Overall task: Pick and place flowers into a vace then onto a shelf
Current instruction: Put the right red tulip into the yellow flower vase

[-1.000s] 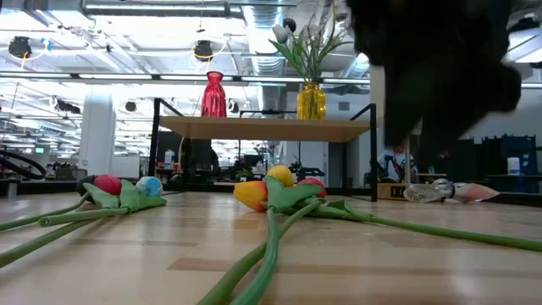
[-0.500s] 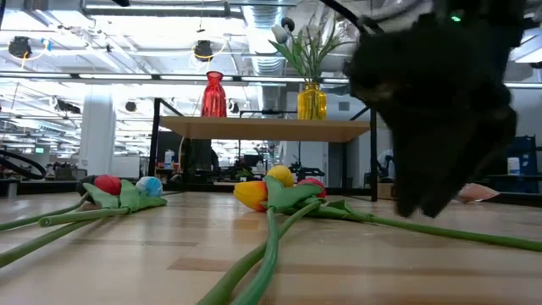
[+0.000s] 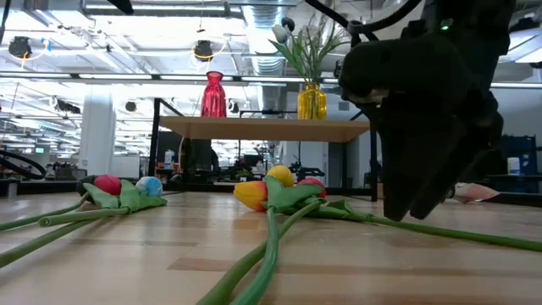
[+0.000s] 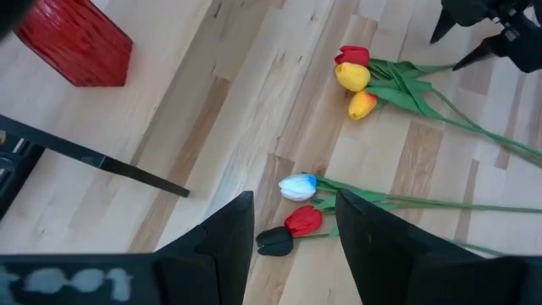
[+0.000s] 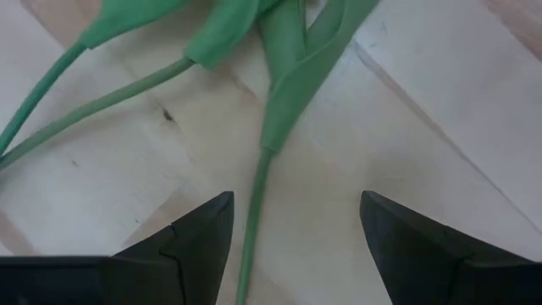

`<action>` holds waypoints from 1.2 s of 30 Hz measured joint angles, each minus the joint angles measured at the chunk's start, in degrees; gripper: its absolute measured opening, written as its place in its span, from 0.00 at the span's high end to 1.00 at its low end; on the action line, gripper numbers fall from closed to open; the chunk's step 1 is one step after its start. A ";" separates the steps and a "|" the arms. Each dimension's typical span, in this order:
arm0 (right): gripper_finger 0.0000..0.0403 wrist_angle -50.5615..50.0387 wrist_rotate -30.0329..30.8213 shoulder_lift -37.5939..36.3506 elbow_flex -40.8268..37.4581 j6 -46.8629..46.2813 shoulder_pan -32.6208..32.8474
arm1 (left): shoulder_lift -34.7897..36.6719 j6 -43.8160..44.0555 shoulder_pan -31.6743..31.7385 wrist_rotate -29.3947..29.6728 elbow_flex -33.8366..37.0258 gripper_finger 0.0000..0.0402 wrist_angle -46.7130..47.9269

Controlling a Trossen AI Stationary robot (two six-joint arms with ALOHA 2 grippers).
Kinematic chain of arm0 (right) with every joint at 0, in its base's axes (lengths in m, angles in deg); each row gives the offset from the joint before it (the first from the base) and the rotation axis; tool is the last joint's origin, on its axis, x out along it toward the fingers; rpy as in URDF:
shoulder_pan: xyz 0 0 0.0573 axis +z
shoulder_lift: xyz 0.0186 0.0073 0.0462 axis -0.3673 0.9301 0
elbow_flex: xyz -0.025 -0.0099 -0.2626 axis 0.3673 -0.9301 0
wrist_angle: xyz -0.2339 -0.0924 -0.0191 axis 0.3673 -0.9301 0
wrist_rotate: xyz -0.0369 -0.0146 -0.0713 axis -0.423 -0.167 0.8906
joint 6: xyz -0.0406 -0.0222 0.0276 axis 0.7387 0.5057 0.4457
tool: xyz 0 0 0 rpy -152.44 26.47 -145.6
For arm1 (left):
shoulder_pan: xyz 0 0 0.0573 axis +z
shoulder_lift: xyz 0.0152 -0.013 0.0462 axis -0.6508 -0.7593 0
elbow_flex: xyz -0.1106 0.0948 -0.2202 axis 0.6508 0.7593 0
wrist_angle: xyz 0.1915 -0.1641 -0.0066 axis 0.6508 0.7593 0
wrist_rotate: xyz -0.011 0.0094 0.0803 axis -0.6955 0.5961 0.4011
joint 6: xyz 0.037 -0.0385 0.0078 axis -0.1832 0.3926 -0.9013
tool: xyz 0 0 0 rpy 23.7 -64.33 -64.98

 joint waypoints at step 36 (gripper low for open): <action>0.99 -5.88 -1.37 0.78 0.48 0.32 0.34 | 0.00 0.39 0.00 -0.17 0.00 0.61 0.00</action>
